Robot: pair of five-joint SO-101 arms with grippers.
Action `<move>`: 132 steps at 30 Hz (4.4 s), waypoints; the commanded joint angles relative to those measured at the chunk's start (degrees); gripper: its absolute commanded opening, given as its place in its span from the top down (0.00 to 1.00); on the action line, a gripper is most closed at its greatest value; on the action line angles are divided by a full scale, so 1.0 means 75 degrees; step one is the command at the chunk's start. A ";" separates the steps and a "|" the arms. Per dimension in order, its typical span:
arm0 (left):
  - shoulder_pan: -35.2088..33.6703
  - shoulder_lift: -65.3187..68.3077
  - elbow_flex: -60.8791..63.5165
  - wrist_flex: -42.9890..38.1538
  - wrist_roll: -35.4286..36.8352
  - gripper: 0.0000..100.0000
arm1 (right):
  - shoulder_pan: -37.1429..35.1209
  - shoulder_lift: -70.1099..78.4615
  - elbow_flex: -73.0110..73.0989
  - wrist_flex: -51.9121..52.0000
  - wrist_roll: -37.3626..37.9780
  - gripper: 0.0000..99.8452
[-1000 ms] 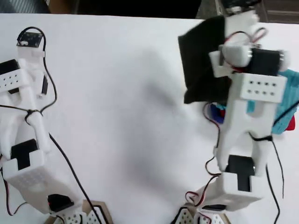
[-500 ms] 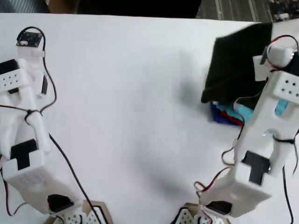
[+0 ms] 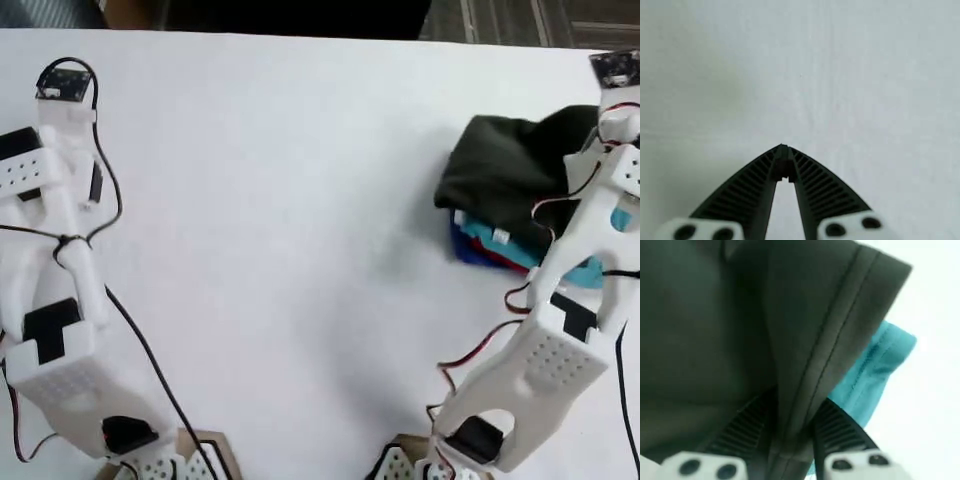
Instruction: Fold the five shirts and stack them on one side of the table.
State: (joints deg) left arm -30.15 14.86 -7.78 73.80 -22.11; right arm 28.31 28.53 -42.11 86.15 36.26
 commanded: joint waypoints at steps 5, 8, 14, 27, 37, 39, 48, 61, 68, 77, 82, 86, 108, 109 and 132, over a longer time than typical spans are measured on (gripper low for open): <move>-0.0082 -0.0105 -0.0100 0.0012 -0.0094 0.97 | 0.0393 -0.0041 -0.1688 0.1026 0.0949 0.98; -0.0070 -0.0105 -0.0100 0.0035 -0.0082 0.97 | 0.0475 -0.0018 -0.1700 0.0990 0.1219 0.98; -0.0105 -0.0105 -0.0100 0.0070 -0.0082 0.97 | 0.0568 0.0862 -0.1770 0.0990 0.1278 0.98; -0.0070 -0.0105 -0.0100 0.0070 -0.0082 0.97 | 0.0604 0.1084 -0.3938 0.1588 -0.0070 0.74; -0.0047 -0.0105 -0.0100 0.0000 -0.0070 0.97 | -0.1741 -0.1495 -0.0563 0.1647 -0.0809 0.77; -0.0047 -0.0105 -0.0100 0.0000 -0.0070 0.97 | -0.2374 -0.2303 0.0867 0.1600 -0.1020 0.77; -0.0094 -0.0105 -0.0100 0.0059 -0.0082 0.97 | -0.2702 -0.3229 0.4700 -0.0182 -0.1149 0.77; -0.0012 -0.0105 -0.0100 0.0012 -0.0082 0.97 | -0.1225 -0.3288 0.5615 -0.0135 0.0387 0.90; -0.0012 -0.0105 -0.0100 0.0012 -0.0082 0.97 | -0.0604 -0.3804 0.5603 -0.0170 0.0867 0.89; 0.0070 -0.0105 -0.0111 0.0012 -0.0059 0.97 | -0.1752 -0.4917 0.5615 0.0756 0.0809 0.89; 0.0059 -0.0105 -0.0111 0.0059 -0.0082 0.97 | -0.1916 -0.6218 0.5603 0.0440 0.0316 0.84; 0.0035 -0.0105 -0.0111 0.0070 -0.0082 0.97 | -0.1026 -0.6429 0.5673 -0.1495 -0.0141 0.88; -0.0223 -0.0117 -0.0111 0.0985 -0.0094 0.97 | 0.0850 0.1659 0.0715 -0.4612 -0.1160 0.98; -0.0234 -0.0117 -0.0111 0.0985 -0.0094 0.97 | 0.0838 0.1682 0.0387 -0.4179 -0.1172 0.98; 0.0856 -0.3587 -0.0029 0.1969 -0.0070 0.97 | 0.0369 -0.0627 0.0211 0.1647 -0.1242 0.98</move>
State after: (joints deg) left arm -24.09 -8.97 -7.78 88.13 -21.93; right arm 30.68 33.19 -48.00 98.11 24.75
